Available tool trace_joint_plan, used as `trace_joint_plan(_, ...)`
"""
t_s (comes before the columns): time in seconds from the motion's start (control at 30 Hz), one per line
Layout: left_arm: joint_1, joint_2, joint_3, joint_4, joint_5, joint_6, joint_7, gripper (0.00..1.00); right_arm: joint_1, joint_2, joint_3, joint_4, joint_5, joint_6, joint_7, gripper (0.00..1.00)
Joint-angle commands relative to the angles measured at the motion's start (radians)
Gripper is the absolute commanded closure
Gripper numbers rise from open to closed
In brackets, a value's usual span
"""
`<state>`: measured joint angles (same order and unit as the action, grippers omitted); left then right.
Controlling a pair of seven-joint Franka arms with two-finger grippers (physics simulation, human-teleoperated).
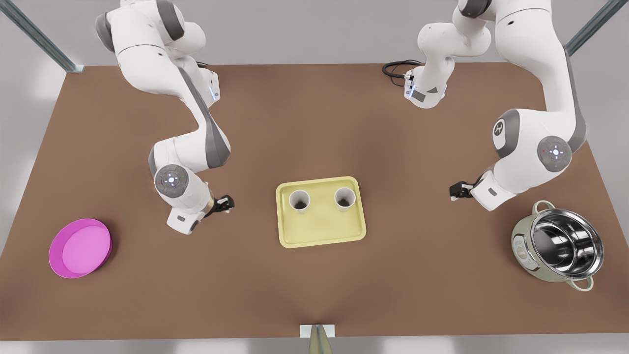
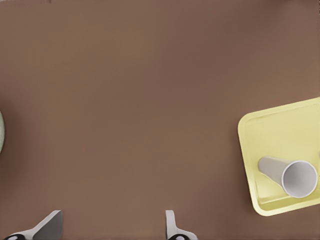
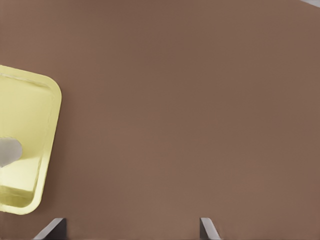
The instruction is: Use the left arm to pick up the white IKEA cup from the tray and place it on the middle-left position; use the right arm to pick up the white IKEA cup from the tray and place it on the middle-right position
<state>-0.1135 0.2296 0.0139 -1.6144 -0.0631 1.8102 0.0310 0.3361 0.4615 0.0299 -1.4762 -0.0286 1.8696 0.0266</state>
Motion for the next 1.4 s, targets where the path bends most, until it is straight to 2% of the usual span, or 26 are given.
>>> trace_joint_plan(0.0, 0.0, 0.001, 0.0, 0.001, 0.003, 0.008, 0.0, 0.0, 0.05, 0.026, 0.002, 0.0, 0.007, 0.069, 0.348, 0.0)
trace_joint_plan(0.13, -0.005, 0.001, 0.001, 0.001, 0.002, 0.003, 0.0, 0.0, 0.173, 0.085, 0.007, 0.002, 0.006, 0.198, 0.565, 0.0)
trace_joint_plan(0.2, -0.005, -0.001, 0.0, 0.001, -0.003, -0.002, -0.002, 0.0, 0.181, 0.135, 0.051, 0.071, 0.004, 0.22, 0.636, 0.0)
trace_joint_plan(0.3, -0.008, 0.002, 0.0, -0.002, -0.003, 0.001, -0.006, 0.0, 0.181, 0.164, 0.081, 0.086, 0.004, 0.224, 0.636, 0.0)
trace_joint_plan(0.5, -0.023, 0.013, 0.0, -0.004, 0.005, 0.008, -0.022, 0.0, 0.215, 0.229, 0.087, 0.114, 0.004, 0.224, 0.628, 0.0)
trace_joint_plan(0.73, -0.023, 0.011, 0.0, -0.004, 0.005, 0.001, -0.022, 0.0, 0.241, 0.249, 0.091, 0.022, 0.006, 0.224, 0.621, 0.0)
trace_joint_plan(1.07, -0.032, 0.013, 0.0, -0.002, 0.006, 0.004, -0.023, 0.0, 0.233, 0.275, 0.088, 0.011, 0.007, 0.226, 0.621, 0.01)
trace_joint_plan(1.13, -0.034, 0.013, 0.0, -0.002, 0.006, 0.004, -0.025, 0.0, 0.233, 0.286, 0.087, 0.011, 0.007, 0.226, 0.622, 0.1)
trace_joint_plan(1.17, -0.044, 0.014, 0.0, -0.004, 0.006, 0.006, -0.051, 0.0, 0.233, 0.287, 0.085, 0.013, 0.006, 0.226, 0.621, 0.21)
trace_joint_plan(1.23, -0.058, 0.016, -0.002, -0.002, 0.022, 0.006, -0.072, 0.0, 0.233, 0.287, 0.084, 0.016, 0.003, 0.226, 0.621, 0.68)
trace_joint_plan(1.27, -0.06, 0.016, -0.002, -0.002, 0.02, 0.008, -0.08, 0.0, 0.233, 0.286, 0.082, 0.016, 0.001, 0.226, 0.621, 0.76)
trace_joint_plan(1.33, -0.13, 0.024, 0.0, -0.001, 0.023, 0.024, -0.207, 0.0, 0.233, 0.286, 0.081, 0.019, 0.004, 0.226, 0.621, 0.82)
trace_joint_plan(1.37, -0.172, 0.037, 0.0, -0.002, 0.02, 0.052, -0.327, 0.0, 0.225, 0.286, 0.081, 0.02, 0.001, 0.226, 0.621, 0.89)
